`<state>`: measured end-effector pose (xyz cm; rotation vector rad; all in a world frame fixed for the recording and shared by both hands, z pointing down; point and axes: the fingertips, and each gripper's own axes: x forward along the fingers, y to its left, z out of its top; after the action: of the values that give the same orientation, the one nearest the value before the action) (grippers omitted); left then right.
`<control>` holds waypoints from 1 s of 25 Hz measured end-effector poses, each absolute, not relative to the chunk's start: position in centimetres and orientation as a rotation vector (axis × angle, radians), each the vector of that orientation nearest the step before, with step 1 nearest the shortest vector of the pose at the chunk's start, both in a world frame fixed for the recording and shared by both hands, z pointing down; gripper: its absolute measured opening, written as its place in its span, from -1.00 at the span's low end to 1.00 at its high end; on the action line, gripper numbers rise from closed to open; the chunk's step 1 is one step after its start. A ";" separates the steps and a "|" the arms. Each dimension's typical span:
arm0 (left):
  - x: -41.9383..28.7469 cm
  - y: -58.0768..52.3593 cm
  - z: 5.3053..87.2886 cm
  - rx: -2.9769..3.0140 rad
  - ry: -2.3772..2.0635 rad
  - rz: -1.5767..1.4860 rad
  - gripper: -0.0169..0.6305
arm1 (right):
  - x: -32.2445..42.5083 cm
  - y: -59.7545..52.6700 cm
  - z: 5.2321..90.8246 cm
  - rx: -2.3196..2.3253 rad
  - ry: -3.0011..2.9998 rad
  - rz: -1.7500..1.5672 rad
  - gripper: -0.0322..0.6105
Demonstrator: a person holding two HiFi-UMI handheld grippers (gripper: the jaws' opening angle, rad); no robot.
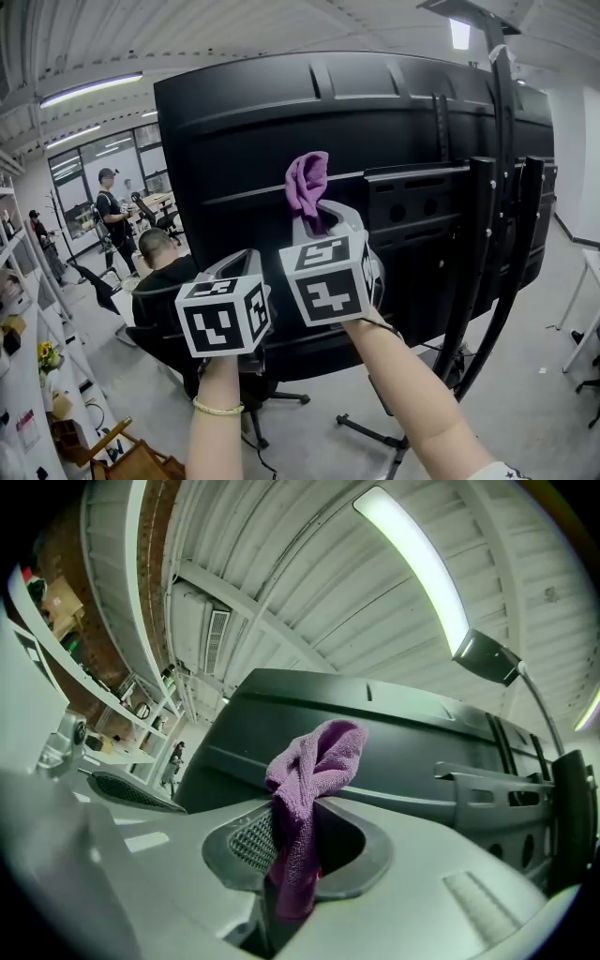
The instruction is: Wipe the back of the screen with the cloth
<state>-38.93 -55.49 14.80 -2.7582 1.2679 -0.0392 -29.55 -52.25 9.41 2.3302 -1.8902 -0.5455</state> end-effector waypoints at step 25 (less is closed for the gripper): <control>-40.3 -54.5 1.7 -2.694 1.226 0.133 -0.92 | -31.9 -50.7 -3.6 2.182 -2.048 -0.771 -0.68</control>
<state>-40.32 -54.48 1.72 -2.6942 1.2256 0.1325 -31.94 -50.72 -3.59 2.1818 -2.0475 -0.7708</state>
